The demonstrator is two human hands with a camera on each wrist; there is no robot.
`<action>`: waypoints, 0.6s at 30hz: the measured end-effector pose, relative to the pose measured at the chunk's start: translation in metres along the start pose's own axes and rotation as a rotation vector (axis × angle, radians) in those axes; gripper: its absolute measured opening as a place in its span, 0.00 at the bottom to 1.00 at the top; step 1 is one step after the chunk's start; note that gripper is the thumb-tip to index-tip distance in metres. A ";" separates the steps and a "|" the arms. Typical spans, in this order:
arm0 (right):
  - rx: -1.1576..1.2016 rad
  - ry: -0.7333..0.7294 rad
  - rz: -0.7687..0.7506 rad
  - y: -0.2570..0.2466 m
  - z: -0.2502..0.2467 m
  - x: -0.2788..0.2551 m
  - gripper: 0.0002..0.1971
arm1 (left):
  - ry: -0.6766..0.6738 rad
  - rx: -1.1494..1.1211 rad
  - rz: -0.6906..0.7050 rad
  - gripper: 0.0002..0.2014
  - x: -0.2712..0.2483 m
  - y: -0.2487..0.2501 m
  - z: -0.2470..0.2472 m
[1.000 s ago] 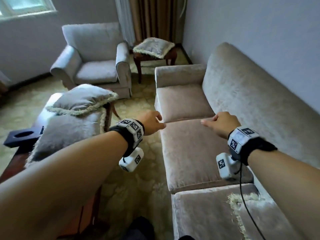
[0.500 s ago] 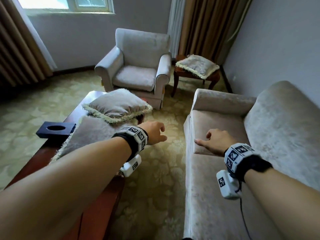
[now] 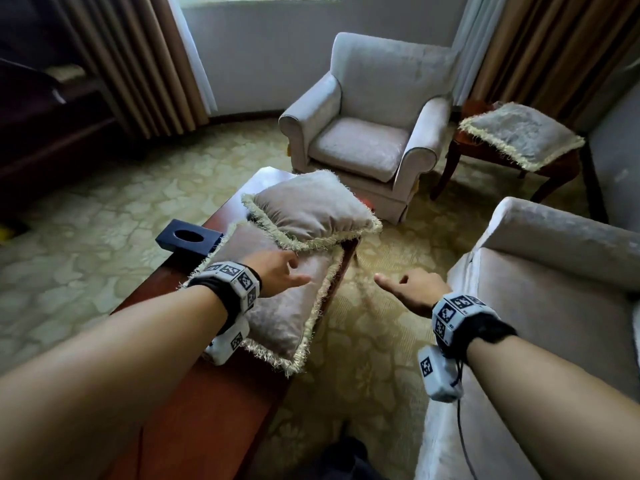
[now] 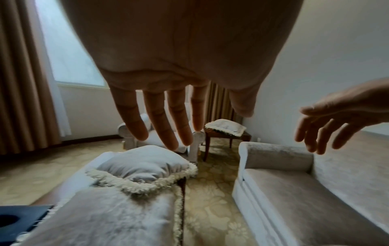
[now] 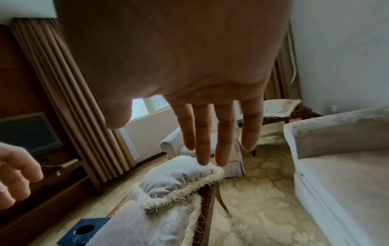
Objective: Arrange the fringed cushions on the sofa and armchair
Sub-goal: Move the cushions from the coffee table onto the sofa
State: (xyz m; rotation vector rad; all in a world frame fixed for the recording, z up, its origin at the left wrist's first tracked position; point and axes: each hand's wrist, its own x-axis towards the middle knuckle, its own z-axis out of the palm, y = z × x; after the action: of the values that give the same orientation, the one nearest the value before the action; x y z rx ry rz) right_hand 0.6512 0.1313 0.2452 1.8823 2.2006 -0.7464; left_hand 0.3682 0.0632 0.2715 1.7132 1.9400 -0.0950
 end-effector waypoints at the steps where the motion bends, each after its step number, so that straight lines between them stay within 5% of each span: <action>1: -0.013 -0.022 -0.029 -0.007 -0.002 0.018 0.38 | 0.013 -0.018 -0.039 0.29 0.008 -0.008 -0.006; 9: 0.000 -0.177 -0.185 -0.046 -0.001 0.125 0.34 | 0.090 -0.123 -0.269 0.26 0.059 -0.058 -0.035; 18: -0.018 -0.380 -0.076 -0.076 0.060 0.225 0.42 | 0.031 -0.226 -0.459 0.29 0.141 -0.153 -0.012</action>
State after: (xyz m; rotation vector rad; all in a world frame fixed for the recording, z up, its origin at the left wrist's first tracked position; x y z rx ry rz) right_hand 0.5212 0.2956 0.1183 1.5041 2.0355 -0.9984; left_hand 0.2146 0.1662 0.1750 1.1118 2.2385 -0.0145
